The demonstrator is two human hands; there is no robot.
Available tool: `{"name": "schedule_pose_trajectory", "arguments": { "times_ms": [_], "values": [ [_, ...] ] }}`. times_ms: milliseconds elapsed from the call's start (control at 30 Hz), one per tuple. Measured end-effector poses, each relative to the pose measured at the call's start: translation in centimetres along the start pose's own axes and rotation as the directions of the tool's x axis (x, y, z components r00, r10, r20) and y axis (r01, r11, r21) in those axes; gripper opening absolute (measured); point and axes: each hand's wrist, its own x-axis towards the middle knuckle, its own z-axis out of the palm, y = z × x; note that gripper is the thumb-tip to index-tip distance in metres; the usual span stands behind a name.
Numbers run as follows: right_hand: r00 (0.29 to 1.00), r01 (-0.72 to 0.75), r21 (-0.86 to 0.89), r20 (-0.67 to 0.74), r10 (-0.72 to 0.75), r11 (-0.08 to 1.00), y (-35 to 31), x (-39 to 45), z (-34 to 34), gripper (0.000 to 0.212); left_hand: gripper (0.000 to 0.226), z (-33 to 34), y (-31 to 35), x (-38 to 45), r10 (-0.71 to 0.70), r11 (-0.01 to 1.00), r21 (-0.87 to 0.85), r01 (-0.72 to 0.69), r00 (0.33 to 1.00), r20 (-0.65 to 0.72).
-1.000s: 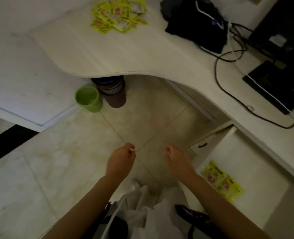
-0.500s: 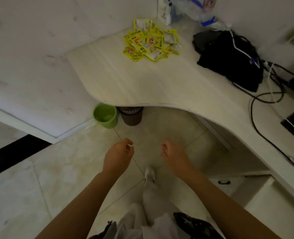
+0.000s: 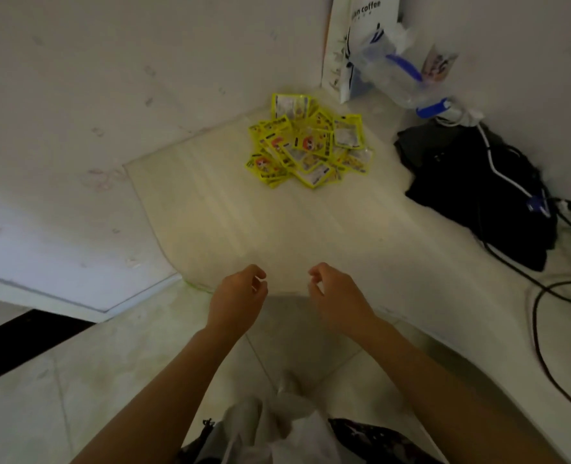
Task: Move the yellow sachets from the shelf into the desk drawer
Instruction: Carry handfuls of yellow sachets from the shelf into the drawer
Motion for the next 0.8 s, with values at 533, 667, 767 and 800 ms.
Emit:
{"name": "schedule_pose_trajectory", "arguments": {
  "times_ms": [533,667,767,800],
  "values": [
    [0.993,-0.114,-0.006,-0.041,0.113,0.993,-1.4,17.2,-4.9,0.031,0.016,-3.2,0.8,20.6,0.008,1.0,-0.026,-0.005,0.993,0.114],
    [0.988,-0.148,-0.013,-0.052,0.147,0.989,-1.7,21.1,-5.8,0.032,0.016,-3.5,1.4,25.4,0.007,0.999,-0.037,-0.001,0.99,0.142],
    [0.985,-0.166,-0.022,-0.062,0.164,0.986,-1.3,23.7,-6.7,0.03,0.016,-3.1,2.2,28.4,-0.001,0.999,-0.052,0.01,0.986,0.166],
    [0.985,-0.166,-0.032,-0.061,0.163,0.986,-1.1,24.6,-7.0,0.029,0.015,-2.9,2.6,29.3,-0.008,0.998,-0.06,0.019,0.986,0.169]
  ]
}}
